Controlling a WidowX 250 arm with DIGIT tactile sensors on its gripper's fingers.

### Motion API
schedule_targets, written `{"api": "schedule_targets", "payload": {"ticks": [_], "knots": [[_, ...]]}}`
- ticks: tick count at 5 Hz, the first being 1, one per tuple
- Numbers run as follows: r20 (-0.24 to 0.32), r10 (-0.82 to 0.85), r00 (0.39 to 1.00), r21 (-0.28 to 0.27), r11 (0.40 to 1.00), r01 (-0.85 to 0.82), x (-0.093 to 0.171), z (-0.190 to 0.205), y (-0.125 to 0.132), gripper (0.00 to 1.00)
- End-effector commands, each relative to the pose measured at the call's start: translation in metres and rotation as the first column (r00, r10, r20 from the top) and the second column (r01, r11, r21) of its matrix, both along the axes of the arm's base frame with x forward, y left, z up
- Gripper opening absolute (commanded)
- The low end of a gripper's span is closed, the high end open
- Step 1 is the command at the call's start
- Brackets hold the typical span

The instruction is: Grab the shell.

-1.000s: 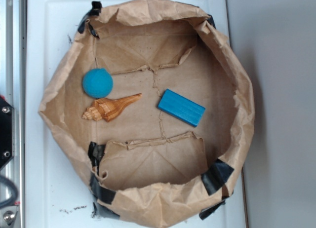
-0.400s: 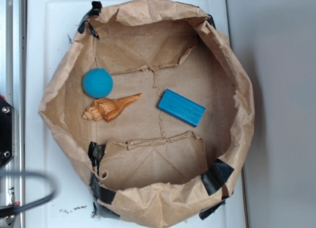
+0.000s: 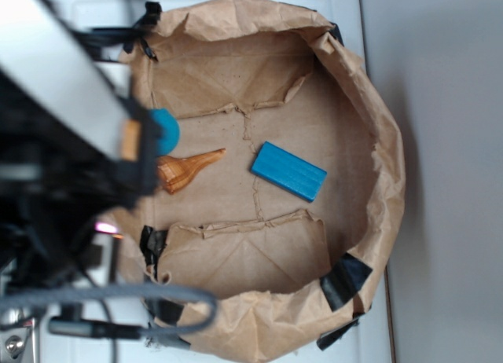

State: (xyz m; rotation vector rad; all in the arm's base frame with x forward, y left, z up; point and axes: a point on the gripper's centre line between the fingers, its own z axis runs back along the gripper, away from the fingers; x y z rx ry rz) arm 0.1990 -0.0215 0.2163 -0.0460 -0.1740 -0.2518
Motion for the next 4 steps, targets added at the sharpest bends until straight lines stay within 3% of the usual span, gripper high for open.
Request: {"api": "schedule_targets", "payload": {"ticks": [1,2,3,4], "knots": [[0.048,0.006,0.999,0.002,1.000,-0.006,0.005,0.013,0.001,1.00],[0.125,-0.081,0.989,0.124,0.990,0.065,0.015,-0.032,0.007,1.00],[0.111,-0.105,0.988,0.173,0.981,0.085,0.021,-0.072,0.020,1.00],[0.115,-0.135,0.984,0.186,0.976,0.112,0.024,-0.086,0.028,1.00]]}}
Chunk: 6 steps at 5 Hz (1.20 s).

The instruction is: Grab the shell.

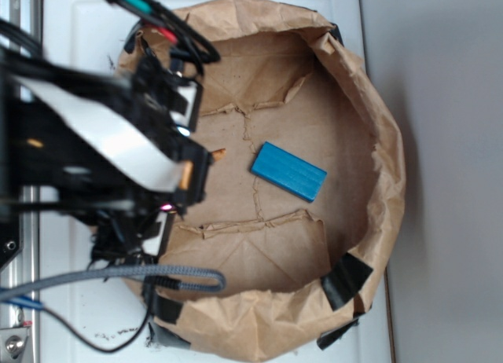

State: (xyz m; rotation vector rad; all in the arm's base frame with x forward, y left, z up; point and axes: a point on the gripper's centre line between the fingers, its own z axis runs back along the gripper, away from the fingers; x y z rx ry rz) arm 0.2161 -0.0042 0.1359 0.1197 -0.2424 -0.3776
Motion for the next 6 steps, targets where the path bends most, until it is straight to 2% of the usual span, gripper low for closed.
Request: {"api": "schedule_targets", "payload": {"ticks": [1,2,3,4,6], "knots": [[-0.016,-0.047,0.999,-0.026,0.999,0.047,0.021,-0.019,0.020,1.00],[-0.044,-0.057,0.997,-0.057,0.997,0.054,0.037,-0.030,0.029,1.00],[-0.062,-0.066,0.996,-0.125,0.991,0.058,0.047,-0.030,0.037,1.00],[-0.064,-0.067,0.996,-0.154,0.987,0.057,0.056,-0.030,0.038,1.00],[-0.125,0.025,0.992,-0.163,0.986,-0.045,0.048,-0.058,0.029,1.00]]}}
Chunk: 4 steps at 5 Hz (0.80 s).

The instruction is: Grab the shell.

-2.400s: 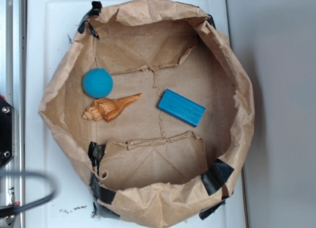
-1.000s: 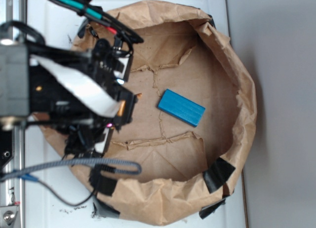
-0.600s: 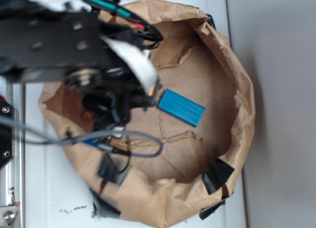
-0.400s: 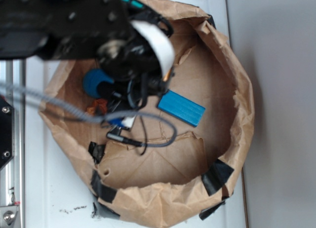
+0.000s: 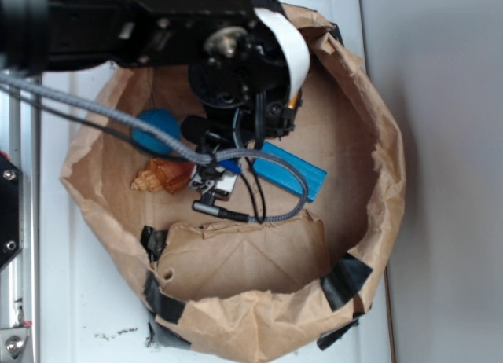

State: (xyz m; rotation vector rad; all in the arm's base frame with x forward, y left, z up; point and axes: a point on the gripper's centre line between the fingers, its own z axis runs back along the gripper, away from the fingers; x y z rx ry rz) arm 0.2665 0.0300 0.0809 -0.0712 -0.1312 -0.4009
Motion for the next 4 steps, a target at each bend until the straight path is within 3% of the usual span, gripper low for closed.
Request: {"api": "schedule_targets", "payload": {"ticks": [1,4], "knots": [[0.019,0.020,1.000,-0.031,0.999,-0.019,-0.004,-0.011,-0.014,1.00],[-0.031,-0.058,0.998,-0.006,0.998,0.058,-0.006,-0.044,-0.038,1.00]]}}
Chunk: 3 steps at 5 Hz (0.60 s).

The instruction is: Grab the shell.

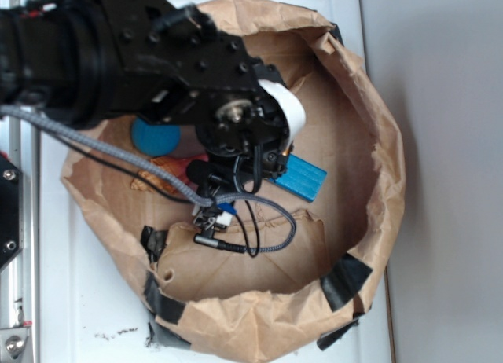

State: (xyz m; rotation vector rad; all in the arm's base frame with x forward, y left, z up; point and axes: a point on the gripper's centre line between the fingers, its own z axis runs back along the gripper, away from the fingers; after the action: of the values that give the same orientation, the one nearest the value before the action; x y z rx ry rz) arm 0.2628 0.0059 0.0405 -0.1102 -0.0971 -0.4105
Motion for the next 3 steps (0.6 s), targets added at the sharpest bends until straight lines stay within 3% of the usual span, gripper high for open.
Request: {"api": "schedule_targets", "payload": {"ticks": [1,3], "knots": [[-0.011,-0.043,0.999,0.043,0.998,0.044,-0.013,-0.009,-0.016,1.00],[0.028,0.095,0.995,0.008,0.995,-0.096,-0.032,0.019,0.001,1.00]]}}
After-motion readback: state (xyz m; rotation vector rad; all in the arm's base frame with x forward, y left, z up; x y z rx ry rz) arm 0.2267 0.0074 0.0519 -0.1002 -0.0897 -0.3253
